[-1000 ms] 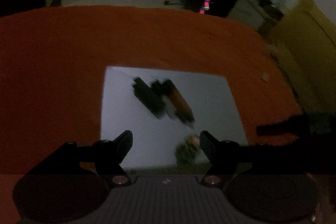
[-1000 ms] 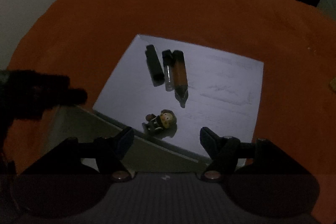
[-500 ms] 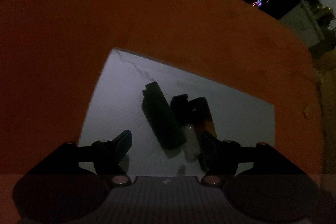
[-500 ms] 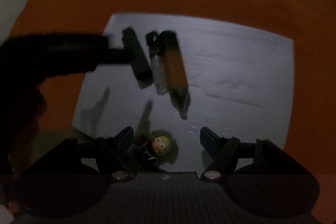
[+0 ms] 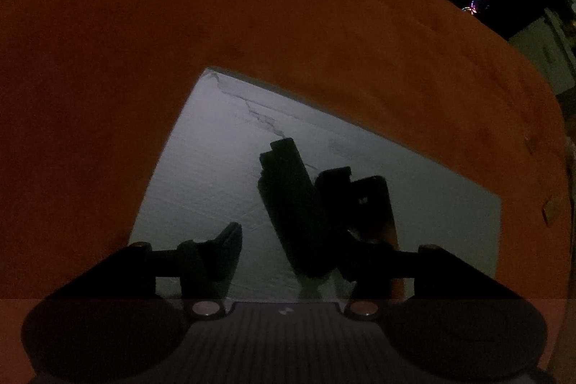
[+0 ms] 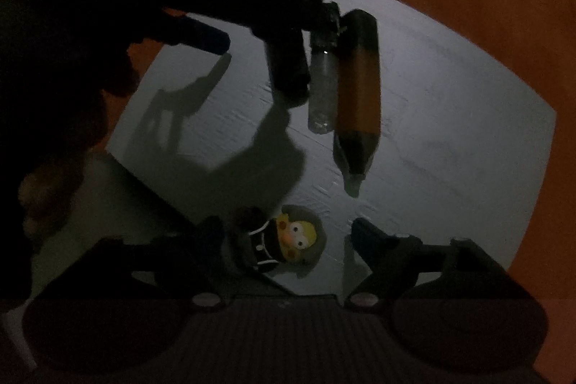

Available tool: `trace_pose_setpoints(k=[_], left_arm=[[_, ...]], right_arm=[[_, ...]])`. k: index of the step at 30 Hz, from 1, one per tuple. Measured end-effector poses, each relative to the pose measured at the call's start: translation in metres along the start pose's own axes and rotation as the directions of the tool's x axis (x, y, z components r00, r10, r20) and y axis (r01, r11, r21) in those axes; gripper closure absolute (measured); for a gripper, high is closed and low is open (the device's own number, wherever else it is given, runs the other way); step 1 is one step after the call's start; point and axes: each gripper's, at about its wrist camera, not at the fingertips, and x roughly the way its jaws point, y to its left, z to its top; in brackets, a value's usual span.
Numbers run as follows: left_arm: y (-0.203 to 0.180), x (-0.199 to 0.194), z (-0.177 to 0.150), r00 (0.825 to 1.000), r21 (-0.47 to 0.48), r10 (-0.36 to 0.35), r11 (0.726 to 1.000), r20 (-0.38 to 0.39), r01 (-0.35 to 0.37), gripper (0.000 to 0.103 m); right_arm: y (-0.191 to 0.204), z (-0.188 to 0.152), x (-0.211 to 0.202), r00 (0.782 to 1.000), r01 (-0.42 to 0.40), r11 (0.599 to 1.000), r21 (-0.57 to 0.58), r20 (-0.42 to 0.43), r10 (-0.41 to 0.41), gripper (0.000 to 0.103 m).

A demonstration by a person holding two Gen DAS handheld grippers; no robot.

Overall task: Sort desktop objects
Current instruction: 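Grasp the black marker with left tool while right tool grasps the yellow-faced figurine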

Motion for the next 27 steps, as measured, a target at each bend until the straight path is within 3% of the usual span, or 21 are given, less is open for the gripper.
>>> trace_pose_setpoints(k=[3, 4, 8, 9, 12, 18, 22, 25, 27], left_arm=[[-0.003, -0.003, -0.002, 0.999, 0.025, -0.031, 0.999, 0.011, 0.031, 0.074], [-0.004, -0.004, -0.003, 0.999, 0.040, -0.046, 0.998, 0.015, 0.046, 0.084], [-0.005, -0.008, -0.008, 0.998, 0.091, -0.051, 0.995, 0.040, 0.047, 0.091], [-0.001, -0.009, -0.008, 0.997, 0.091, -0.058, 0.994, 0.042, 0.054, 0.093], [0.011, -0.012, -0.004, 0.997, 0.074, -0.065, 0.995, 0.045, 0.062, 0.094], [0.034, -0.024, 0.000, 0.996, 0.036, -0.081, 0.996, 0.025, 0.080, 0.094], [0.036, -0.024, 0.001, 0.991, -0.007, -0.130, 0.991, 0.008, 0.130, 0.085], [0.030, -0.020, -0.002, 0.992, -0.027, -0.125, 0.992, 0.007, 0.125, 0.044], [0.024, -0.016, -0.004, 0.994, -0.027, -0.105, 0.994, 0.020, 0.105, 0.044]], right_arm=[[-0.004, -0.004, 0.001, 1.000, -0.022, 1.000, 0.018, 0.009, 0.021, 0.023], [-0.005, -0.005, 0.001, 0.999, -0.038, 0.999, 0.029, 0.015, 0.037, 0.034], [-0.009, -0.013, -0.003, 0.997, -0.059, 0.996, 0.066, 0.047, 0.056, 0.040], [-0.010, -0.016, -0.004, 0.997, -0.054, 0.996, 0.069, 0.055, 0.050, 0.054], [-0.021, -0.020, -0.010, 0.996, -0.048, 0.994, 0.103, 0.083, 0.040, 0.065], [-0.050, -0.032, -0.016, 0.995, -0.007, 0.986, 0.169, 0.095, -0.009, 0.065], [-0.065, -0.032, -0.021, 0.993, 0.014, 0.979, 0.205, 0.115, -0.039, 0.065], [-0.080, -0.030, -0.023, 0.990, 0.033, 0.968, 0.250, 0.127, -0.066, 0.064], [-0.090, -0.024, -0.027, 0.990, 0.039, 0.959, 0.279, 0.123, -0.075, 0.064]])
